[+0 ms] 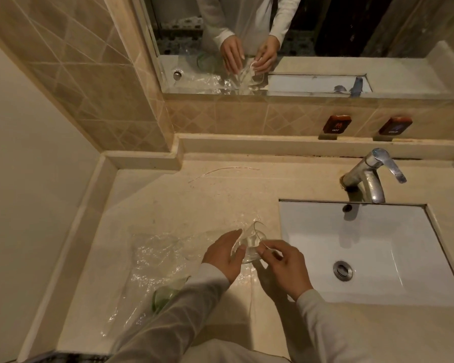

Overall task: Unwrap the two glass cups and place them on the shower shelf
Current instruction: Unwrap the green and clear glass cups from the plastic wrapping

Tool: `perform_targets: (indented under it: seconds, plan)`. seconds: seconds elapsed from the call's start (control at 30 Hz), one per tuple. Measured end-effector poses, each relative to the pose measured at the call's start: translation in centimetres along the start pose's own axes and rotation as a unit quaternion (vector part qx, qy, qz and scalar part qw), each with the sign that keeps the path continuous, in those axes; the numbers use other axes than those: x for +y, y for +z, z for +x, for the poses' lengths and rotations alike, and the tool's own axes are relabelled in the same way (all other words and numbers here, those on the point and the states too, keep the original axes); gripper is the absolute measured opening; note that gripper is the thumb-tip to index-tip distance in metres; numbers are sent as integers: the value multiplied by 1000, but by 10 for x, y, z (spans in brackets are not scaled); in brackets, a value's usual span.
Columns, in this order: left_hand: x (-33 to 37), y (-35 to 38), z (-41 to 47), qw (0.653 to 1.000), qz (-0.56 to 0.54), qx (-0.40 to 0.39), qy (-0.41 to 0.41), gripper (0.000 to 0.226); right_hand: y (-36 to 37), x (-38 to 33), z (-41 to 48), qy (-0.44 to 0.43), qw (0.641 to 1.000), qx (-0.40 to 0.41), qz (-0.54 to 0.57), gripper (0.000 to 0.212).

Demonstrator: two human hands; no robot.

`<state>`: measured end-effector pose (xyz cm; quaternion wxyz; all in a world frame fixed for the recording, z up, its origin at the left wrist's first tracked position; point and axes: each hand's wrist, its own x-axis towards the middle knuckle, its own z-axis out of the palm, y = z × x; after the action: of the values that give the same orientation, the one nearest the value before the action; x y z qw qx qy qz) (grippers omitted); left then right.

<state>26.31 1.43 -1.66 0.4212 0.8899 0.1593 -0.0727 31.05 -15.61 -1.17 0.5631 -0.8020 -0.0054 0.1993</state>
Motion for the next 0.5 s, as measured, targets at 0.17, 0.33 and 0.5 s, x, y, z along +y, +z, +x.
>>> perform_targets:
  seconds: [0.17, 0.33, 0.5]
  plan:
    - [25, 1, 19, 986, -155, 18, -54, 41, -8, -12, 31, -33, 999, 16, -38, 15]
    - [44, 0, 46, 969, -219, 23, -108, 43, -8, -22, 56, -20, 998, 33, -47, 14]
    - [52, -5, 84, 966, -216, 12, -139, 41, -13, -24, 87, -14, 999, 47, -18, 14]
